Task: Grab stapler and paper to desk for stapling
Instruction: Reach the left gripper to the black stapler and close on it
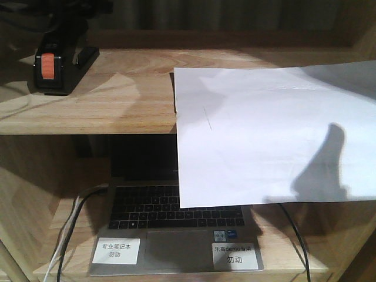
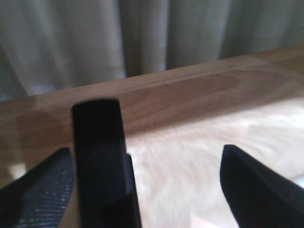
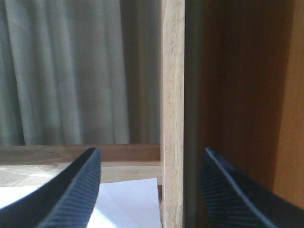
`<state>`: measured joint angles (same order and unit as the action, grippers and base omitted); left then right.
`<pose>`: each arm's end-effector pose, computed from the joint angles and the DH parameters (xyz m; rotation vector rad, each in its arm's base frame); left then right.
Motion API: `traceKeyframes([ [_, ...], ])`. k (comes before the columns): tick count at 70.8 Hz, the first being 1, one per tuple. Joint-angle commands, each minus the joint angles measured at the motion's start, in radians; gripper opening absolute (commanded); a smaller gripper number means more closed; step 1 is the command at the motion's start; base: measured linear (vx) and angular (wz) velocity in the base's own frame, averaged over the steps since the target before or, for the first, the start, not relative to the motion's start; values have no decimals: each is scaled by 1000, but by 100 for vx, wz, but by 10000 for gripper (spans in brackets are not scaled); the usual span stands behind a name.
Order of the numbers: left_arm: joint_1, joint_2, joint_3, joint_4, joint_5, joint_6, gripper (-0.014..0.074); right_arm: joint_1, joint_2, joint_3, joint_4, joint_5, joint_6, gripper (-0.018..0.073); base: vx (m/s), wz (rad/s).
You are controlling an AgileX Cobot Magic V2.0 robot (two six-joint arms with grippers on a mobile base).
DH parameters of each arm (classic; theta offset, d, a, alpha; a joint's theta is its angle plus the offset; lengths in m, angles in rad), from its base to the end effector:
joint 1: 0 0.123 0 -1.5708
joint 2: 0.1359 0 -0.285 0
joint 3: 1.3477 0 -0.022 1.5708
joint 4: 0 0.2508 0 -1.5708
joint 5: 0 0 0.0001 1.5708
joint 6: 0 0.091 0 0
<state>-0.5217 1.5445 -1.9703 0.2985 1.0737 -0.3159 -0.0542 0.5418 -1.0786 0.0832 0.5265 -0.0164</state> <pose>0.2841 -0.1362 0.5032 0.2124 2.0844 -0.1422 0.0593 0.0006 0.4750 0.0468 1.4712 0.0319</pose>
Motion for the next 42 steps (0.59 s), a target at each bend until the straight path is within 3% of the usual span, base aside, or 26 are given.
traceKeyframes([
  [1,4,8,-63,30,-18,-50,587,-4,14,-24,1,-76,-8,433,0,0],
  [20,13,51,-67,76,58,-65,587,-4,14,-24,1,-72,-8,433,0,0],
  [42,13,61,-67,68,95,-65,587,-4,14,-24,1,-69,-8,433,0,0],
])
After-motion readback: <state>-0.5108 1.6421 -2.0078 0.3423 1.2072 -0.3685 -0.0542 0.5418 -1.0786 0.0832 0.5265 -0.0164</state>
